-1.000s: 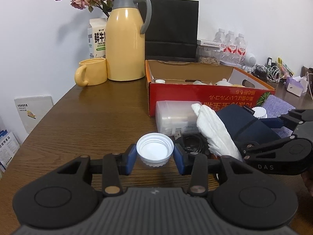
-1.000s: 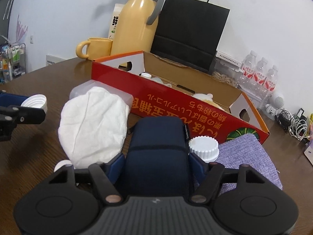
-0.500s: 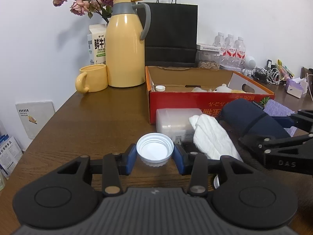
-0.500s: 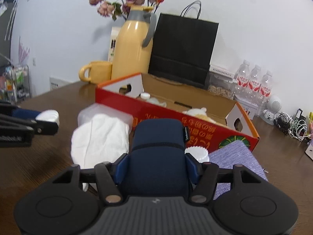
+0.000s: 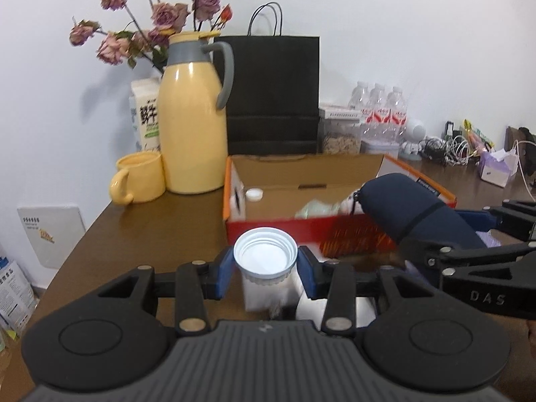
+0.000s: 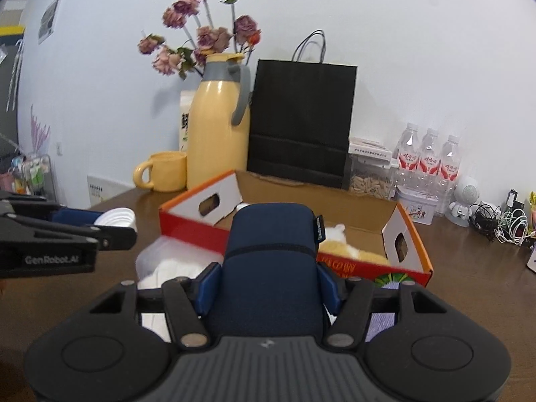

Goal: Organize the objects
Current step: 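Carry the navy pouch and large white cap into the box and release both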

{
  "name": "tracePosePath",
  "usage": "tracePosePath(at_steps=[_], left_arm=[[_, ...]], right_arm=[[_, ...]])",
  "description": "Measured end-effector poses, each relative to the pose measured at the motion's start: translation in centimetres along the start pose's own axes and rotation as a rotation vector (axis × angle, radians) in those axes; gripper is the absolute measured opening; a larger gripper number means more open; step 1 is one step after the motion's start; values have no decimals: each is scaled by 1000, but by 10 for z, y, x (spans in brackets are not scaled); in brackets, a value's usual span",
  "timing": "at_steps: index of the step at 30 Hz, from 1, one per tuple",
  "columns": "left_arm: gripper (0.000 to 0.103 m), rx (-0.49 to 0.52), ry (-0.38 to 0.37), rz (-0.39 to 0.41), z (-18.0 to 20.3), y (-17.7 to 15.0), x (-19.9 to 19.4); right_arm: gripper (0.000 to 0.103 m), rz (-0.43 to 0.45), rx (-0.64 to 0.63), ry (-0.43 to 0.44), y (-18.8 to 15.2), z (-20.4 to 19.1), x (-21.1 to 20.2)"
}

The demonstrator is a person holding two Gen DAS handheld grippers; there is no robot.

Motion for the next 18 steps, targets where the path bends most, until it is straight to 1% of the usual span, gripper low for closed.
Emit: tracePosePath(at_steps=[5,11,18], left_arm=[[41,-14,-28,11,20,22,20],[41,-45,-38,29,37,49,52],[41,-75,-8,18,47,74,104]], right_arm=[[60,11,59,-5,17,18,13],[60,-3,120,-29,34,48,45],[60,-21,188,-57,45,85,86]])
Point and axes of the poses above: each gripper's, at about its wrist camera, not at the fingertips, and x roughly the way its jaws point, z to its right, y to its top, the point moved 9 cm from there along x, roughly the way its jaws point, and after that the axes turned 15 degrees about -x, right-handed, at the moved point
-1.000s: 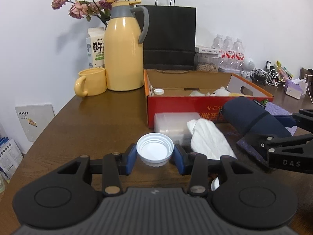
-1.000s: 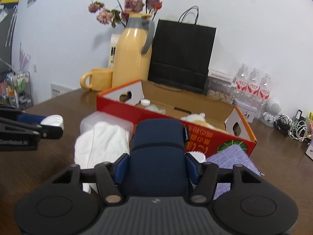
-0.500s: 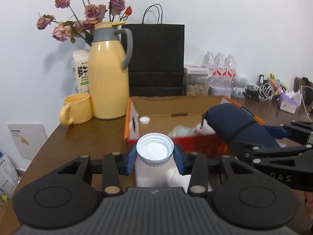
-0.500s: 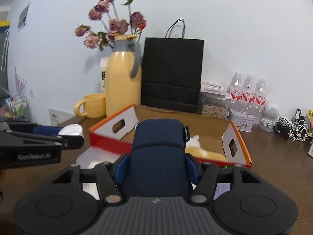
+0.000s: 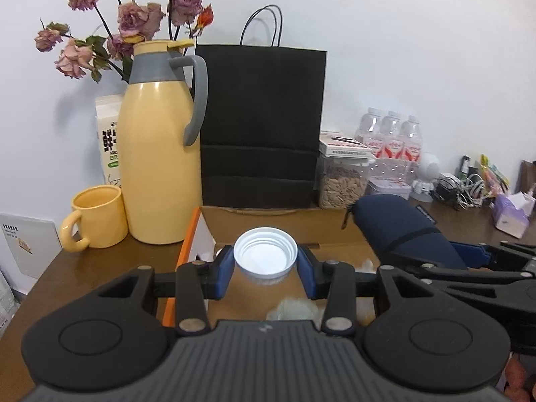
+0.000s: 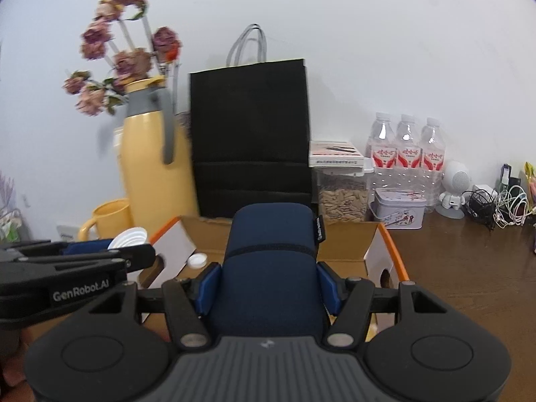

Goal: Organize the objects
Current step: 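Carry the navy pouch and large white cap into the box and release both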

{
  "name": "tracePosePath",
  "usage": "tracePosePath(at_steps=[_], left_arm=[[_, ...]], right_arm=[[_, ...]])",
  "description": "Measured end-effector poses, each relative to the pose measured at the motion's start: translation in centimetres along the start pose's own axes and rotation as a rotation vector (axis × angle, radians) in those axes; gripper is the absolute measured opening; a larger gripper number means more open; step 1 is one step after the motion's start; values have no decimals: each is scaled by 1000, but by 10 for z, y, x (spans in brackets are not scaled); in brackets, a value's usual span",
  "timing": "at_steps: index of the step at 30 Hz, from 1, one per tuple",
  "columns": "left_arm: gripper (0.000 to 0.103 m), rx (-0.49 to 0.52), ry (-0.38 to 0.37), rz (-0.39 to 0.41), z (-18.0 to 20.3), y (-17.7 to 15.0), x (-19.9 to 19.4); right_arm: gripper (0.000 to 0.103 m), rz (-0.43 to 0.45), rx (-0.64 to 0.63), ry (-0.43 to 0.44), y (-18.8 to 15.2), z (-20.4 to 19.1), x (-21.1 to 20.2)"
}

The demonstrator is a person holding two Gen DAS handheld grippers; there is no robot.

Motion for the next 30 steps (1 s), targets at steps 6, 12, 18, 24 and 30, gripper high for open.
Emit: tracePosePath(at_steps=[6,12,18,24,30], left_arm=[[41,-19,35,-31,1,6,44],[41,-3,73,-82,-4,-5,71],[43,7,85,-93,-8,-10,75],[100,25,107,-36,-6,-6,66],[102,25,105,-25,-4,-3,61]], right_arm=[[60,-47,52,-40,2,30,39],[60,-98,77,-30,-15,41,64],[64,-153,86,-33,-26,46,75],[93,-131,95,-61,-23,52,68],[93,-132,85,-54,-22,50,68]])
Point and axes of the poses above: each gripper's, at about its wrist camera, not at the fingertips, and x roughly the way its jaws point, z to its right, y to its top, the point moved 9 cm from there along x, roughly the way its jaws point, and after that the axes turned 15 degrees about -x, right-handed, at the moved point
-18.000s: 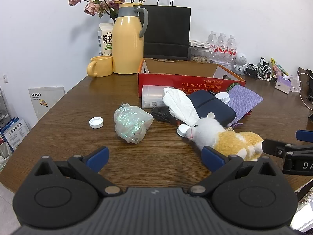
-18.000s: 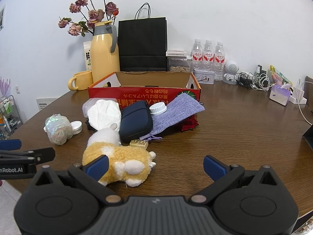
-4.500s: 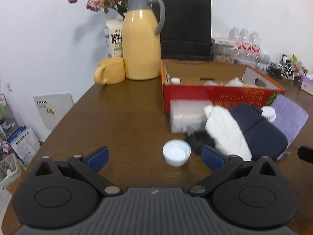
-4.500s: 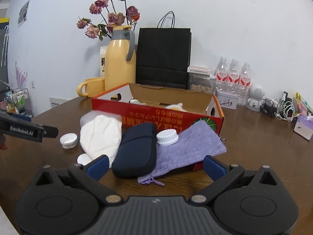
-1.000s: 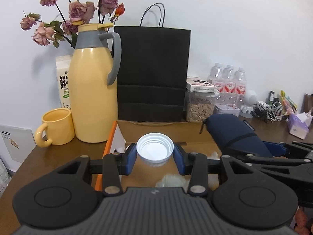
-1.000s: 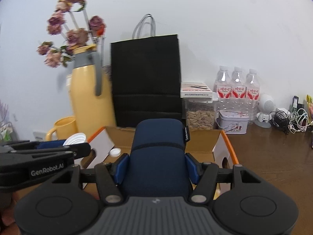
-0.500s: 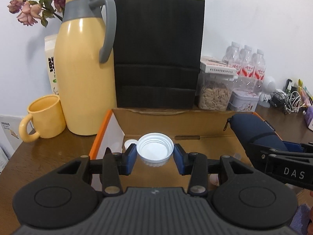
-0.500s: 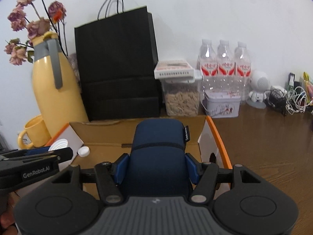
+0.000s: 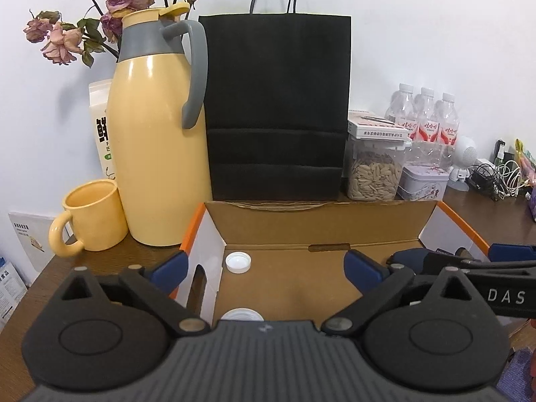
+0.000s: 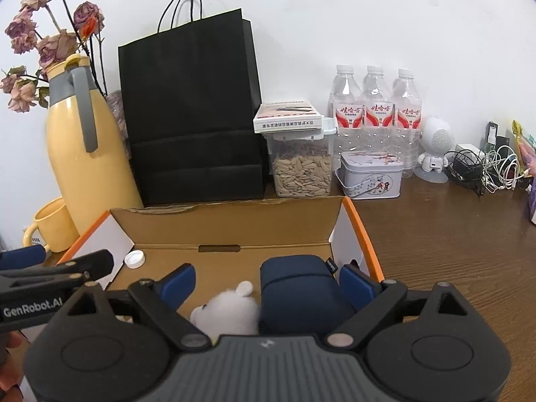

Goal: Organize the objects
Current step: 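Carry the navy pouch and large white cap into the box and release both, then grasp a white cap with the left gripper while the right gripper grasps a ribbed white cap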

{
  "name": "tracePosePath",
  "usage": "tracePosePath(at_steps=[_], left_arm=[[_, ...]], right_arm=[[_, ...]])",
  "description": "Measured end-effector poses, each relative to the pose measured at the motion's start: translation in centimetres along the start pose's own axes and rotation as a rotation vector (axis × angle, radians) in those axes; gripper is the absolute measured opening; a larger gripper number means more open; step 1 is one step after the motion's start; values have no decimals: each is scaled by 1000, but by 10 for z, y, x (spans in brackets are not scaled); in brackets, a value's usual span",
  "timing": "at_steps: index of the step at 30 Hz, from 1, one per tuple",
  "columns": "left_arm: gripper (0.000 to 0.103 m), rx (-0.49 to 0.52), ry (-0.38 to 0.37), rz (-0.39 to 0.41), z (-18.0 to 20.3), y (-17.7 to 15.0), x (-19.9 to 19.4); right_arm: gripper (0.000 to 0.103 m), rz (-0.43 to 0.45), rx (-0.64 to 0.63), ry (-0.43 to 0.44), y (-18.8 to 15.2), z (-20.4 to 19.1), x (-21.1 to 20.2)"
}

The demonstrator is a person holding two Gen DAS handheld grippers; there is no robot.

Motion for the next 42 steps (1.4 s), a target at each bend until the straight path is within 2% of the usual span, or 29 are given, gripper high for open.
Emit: tracePosePath(at_steps=[11,16,18,21,33,42], left_arm=[[103,-22,-2,25,-5,5,-19],[103,-29,-13,50,-10,8,-42],[103,-28,-19,59,-13,7,-53],[103,-25,-23,67,-18,6,-70],[103,-28,-13,87,-51,-12,-137],[103,-8,0,35,-67,-57,-168]], right_arm=[[94,45,-45,2,8,-7,-21],[98,90,-84,15,10,-17,-46],[103,111,-104,22,9,-22,-58],[103,139,-136,30,5,-29,-77],[103,164,-209,42,-36,-45,-146],[103,126,-234,60,-83,-54,-176]])
Point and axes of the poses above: each gripper's, at about its wrist camera, not at the fingertips, and x roughly the way its jaws point, z to its right, y to its top, the point moved 9 cm from there along x, roughly the way its jaws point, and after that the axes turned 15 degrees about -x, right-handed, at the moved point
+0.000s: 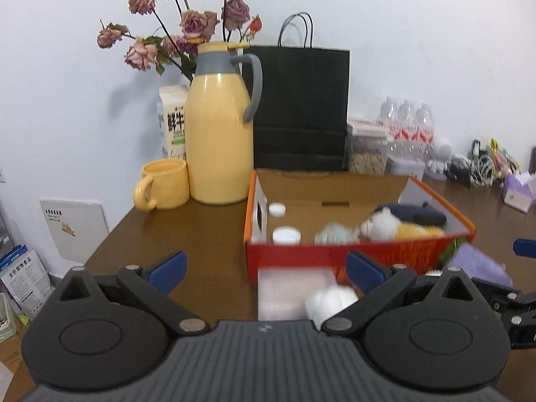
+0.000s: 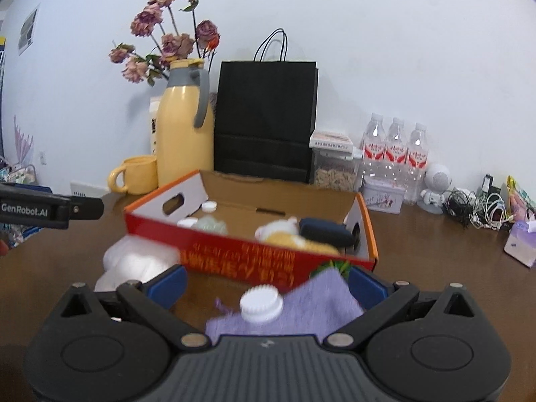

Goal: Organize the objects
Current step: 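Grasp a white cap with the left gripper while the right gripper grasps a ribbed white cap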

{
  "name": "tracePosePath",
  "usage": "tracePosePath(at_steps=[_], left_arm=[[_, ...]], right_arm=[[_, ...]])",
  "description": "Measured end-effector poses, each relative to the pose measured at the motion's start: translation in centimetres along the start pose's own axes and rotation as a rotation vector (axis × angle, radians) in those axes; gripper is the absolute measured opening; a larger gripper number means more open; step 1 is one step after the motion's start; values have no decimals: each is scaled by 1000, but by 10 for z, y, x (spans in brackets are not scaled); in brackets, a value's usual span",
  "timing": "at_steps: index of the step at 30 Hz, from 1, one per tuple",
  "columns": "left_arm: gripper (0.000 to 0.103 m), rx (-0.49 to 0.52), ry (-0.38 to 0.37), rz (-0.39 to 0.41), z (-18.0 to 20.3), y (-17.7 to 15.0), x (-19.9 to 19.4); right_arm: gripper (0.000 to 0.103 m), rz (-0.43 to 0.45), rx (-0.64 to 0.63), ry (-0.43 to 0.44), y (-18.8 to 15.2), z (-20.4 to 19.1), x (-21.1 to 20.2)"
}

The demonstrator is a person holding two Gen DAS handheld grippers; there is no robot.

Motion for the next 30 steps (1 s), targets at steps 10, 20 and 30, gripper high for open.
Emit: tracePosePath(at_steps=[10,20,30], left_arm=[[103,38,-9,-105,-1,-62,-14],[81,100,-38,-205,21,-115,-6],[30,106,-106,-236,29,-125,-11]], right_arm=[[103,-47,-10,29,-37,-20,-19],[103,-60,11,19,-49,-19,-25],[103,-69,27,27,-57,-19,-22]])
Point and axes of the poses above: each gripper's, at about its wrist camera, not at the fingertips, and x roughly the way its jaws point, z to its right, y to its top, the point moved 9 cm from there along x, roughly the way its jaws point, and after that the axes turned 15 degrees about -x, right-handed, at the moved point
